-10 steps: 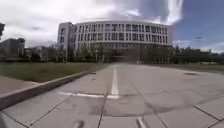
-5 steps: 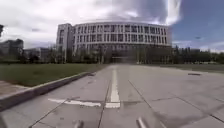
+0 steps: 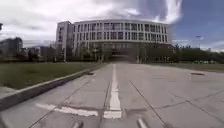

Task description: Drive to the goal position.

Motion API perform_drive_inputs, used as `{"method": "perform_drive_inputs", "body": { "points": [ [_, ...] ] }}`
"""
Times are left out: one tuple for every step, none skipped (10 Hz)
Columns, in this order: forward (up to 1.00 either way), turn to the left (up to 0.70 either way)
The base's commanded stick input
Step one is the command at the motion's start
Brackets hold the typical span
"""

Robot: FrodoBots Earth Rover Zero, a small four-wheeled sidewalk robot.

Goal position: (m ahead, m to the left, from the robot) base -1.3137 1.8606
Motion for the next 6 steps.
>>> {"method": "perform_drive_inputs", "body": {
  "points": [
    [0.7,-0.04],
    [0.7,0.0],
    [0.63,0.0],
    [0.4,-0.12],
    [0.0,-0.5],
    [0.0,-0.51]
  ]
}}
